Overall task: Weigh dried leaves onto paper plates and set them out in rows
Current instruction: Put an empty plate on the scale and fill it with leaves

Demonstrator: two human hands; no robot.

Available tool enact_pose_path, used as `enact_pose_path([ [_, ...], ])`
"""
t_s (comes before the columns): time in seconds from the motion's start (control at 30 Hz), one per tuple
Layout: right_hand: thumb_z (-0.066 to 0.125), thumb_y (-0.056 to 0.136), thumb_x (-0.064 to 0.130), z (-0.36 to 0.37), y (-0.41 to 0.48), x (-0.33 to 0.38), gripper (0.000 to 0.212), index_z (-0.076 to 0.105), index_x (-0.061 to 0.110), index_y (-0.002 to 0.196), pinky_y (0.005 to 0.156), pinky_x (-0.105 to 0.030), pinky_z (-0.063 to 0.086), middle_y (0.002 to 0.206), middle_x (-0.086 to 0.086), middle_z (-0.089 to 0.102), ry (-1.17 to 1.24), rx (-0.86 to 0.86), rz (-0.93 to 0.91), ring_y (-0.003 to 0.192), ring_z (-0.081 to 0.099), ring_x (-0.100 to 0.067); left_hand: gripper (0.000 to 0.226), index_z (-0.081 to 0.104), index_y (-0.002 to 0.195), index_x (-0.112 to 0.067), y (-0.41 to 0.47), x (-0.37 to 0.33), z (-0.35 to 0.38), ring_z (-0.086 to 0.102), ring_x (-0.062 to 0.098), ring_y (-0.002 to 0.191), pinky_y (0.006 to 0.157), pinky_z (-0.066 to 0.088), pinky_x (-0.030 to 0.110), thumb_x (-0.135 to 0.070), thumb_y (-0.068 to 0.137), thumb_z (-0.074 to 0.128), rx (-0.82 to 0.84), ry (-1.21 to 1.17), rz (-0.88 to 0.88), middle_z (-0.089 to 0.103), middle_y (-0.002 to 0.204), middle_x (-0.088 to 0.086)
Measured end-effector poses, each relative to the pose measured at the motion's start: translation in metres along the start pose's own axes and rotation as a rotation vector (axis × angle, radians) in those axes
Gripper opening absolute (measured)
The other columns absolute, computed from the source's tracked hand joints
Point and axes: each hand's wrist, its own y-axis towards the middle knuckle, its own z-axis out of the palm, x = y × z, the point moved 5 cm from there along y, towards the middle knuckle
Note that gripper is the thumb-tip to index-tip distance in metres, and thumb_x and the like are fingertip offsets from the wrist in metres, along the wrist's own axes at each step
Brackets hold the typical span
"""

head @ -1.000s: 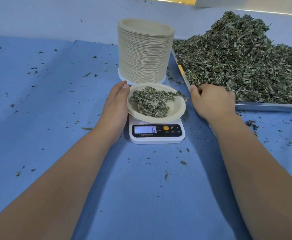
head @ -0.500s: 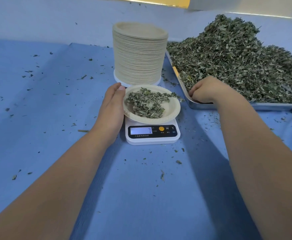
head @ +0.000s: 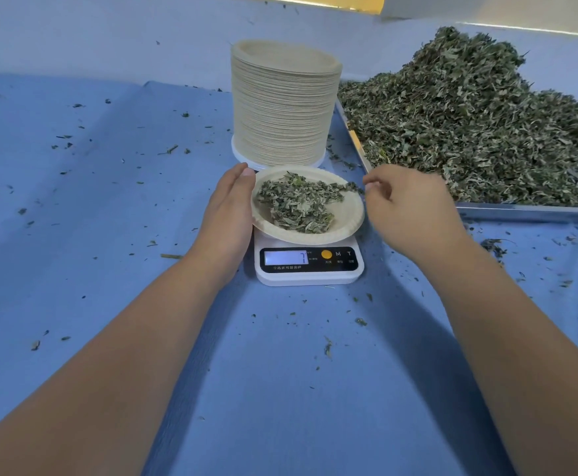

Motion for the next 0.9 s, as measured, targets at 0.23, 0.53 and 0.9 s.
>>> enact_pose_path([
  [0.23,0.047,0.103,0.035,0.023,-0.014,-0.007,0.035,0.060,0.029,0.135,0.065,-0.024,0.047,0.097,0.010,0.067,0.248,0.167,0.117,0.079,0.064,-0.008,0.047,0.066,0.125,-0.029,0.000,-0.001,0.003,0.060,0.015,0.129,0.117,0.042,0.045,-0.054,0.089,0.049,0.042,-0.027,-0.025,0.067,0.136,-0.004],
  [0.53,0.037,0.109,0.030,0.036,-0.023,0.019,0.042,0.051,0.015,0.146,0.120,-0.038,0.022,0.162,-0.007,0.035,0.141,0.285,-0.029,0.153,0.023,-0.029,0.055,0.069,0.128,-0.025,0.001,-0.002,0.005,0.061,0.020,0.128,0.116,0.042,0.048,-0.055,0.088,0.046,-0.011,0.026,-0.038,0.067,0.135,0.002],
  [0.9,0.060,0.090,0.040,0.008,-0.024,-0.008,0.012,0.055,0.038,0.101,0.069,-0.032,0.054,0.098,-0.009,0.072,0.245,0.286,-0.011,0.073,0.064,-0.014,0.059,0.062,0.136,-0.020,-0.002,-0.002,0.001,0.062,0.021,0.129,0.116,0.043,0.048,-0.050,0.086,0.054,-0.018,-0.069,-0.053,0.065,0.139,0.004],
])
